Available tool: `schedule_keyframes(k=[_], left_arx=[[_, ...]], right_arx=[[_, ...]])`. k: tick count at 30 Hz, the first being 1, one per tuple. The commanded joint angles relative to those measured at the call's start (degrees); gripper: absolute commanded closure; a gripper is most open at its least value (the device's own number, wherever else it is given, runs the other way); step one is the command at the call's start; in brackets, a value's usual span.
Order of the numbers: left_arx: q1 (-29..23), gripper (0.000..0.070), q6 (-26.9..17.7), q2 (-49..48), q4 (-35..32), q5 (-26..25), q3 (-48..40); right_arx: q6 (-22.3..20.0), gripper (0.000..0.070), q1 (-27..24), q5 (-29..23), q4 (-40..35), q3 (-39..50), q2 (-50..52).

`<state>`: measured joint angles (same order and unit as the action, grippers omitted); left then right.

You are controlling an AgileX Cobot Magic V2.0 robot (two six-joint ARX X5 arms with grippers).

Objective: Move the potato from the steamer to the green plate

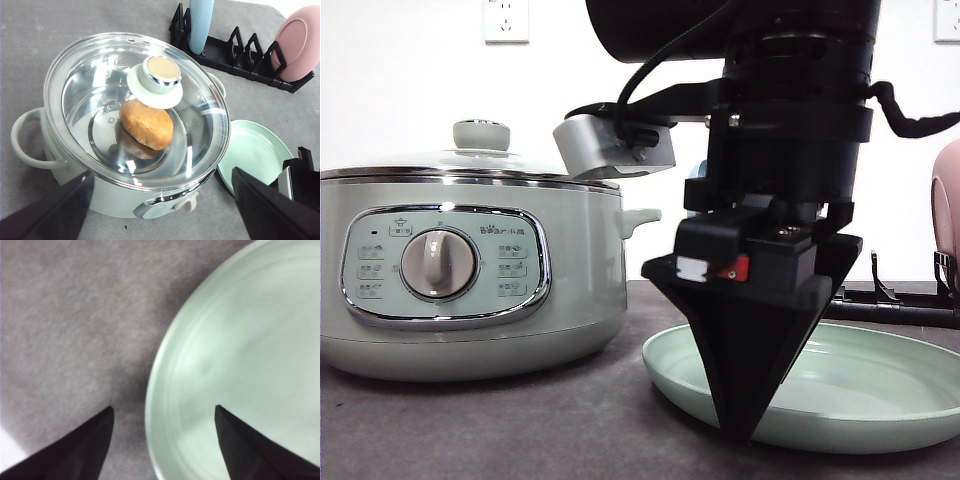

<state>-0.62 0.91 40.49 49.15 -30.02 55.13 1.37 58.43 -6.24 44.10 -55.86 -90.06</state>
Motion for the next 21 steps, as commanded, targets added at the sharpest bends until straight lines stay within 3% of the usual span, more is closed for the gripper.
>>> schedule_keyframes(k=[1, 8, 14, 17, 21], left_arx=[[0.00, 0.0140, -0.68, 0.31, -0.46, -0.24, 1.51], [0.00, 0.0140, -0.68, 0.31, -0.33, -0.24, 1.51], [0.00, 0.0140, -0.68, 0.31, -0.28, -0.24, 1.51], [0.00, 0.0140, -0.66, 0.31, -0.28, -0.24, 1.51], [0.00, 0.0140, -0.62, 0.31, -0.26, -0.24, 1.51]], right_arx=[[0.75, 0.0289, 0.61, -0.71, -0.23, -1.37, 0.54], [0.46, 0.0289, -0.13, -1.96, 1.62, -6.02, 6.91], [-0.37, 0.0289, -3.96, -0.14, 1.98, -11.98, 12.70], [-0.64, 0.0289, -7.15, 3.81, 1.56, -14.80, 14.93], [-0.67, 0.0289, -12.55, 13.02, 0.44, -18.03, 17.06]])
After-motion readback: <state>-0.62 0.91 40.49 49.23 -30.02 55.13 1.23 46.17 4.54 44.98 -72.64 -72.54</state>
